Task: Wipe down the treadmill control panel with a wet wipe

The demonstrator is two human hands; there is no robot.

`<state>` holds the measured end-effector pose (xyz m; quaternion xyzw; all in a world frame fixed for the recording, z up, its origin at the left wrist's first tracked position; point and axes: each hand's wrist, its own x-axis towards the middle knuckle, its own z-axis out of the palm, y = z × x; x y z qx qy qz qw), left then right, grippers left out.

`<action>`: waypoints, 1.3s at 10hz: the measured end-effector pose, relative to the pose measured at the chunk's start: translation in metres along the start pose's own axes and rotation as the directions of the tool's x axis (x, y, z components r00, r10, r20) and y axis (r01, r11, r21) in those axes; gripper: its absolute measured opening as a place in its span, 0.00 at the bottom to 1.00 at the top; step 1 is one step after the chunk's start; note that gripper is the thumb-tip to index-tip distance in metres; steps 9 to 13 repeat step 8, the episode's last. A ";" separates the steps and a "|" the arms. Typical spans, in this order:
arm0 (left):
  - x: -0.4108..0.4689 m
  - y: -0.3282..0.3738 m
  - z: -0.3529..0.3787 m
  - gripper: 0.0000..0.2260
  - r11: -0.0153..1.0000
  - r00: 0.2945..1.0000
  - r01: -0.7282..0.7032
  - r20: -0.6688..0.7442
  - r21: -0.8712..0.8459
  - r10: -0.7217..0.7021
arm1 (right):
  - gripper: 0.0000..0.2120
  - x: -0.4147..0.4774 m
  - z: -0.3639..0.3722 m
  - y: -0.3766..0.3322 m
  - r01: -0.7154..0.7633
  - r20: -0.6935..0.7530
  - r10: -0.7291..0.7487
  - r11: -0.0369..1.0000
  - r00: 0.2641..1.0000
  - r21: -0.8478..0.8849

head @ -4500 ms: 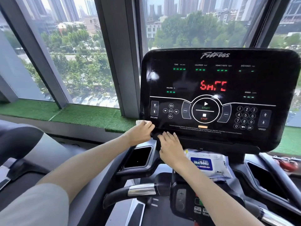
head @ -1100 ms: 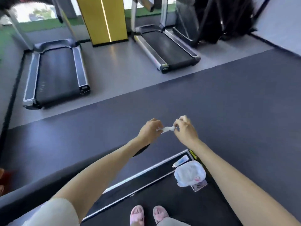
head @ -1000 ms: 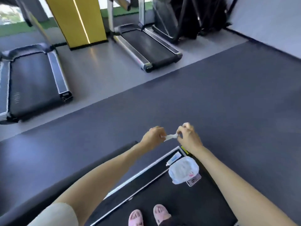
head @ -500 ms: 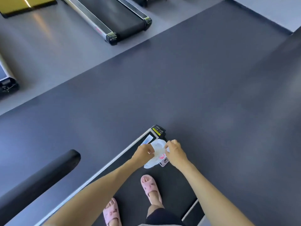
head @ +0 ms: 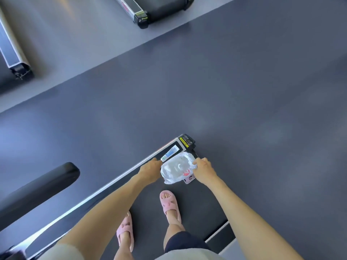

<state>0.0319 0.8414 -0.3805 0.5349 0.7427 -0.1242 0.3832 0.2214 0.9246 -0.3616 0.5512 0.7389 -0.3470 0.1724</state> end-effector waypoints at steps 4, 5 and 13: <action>-0.122 -0.135 -0.093 0.14 0.978 0.839 0.183 -0.503 -0.097 -0.207 | 0.14 -0.030 -0.039 -0.228 0.433 -0.026 -0.440 0.892 0.898 -0.130; -0.185 -0.193 -0.086 0.14 0.954 0.762 0.257 -0.574 -0.155 -0.299 | 0.14 -0.068 -0.010 -0.302 0.555 0.013 -0.566 0.804 0.824 -0.212; -0.453 -0.373 0.027 0.14 0.736 0.453 0.551 -0.601 -0.392 -0.659 | 0.16 -0.256 0.172 -0.501 0.855 0.275 -0.829 0.388 0.488 -0.345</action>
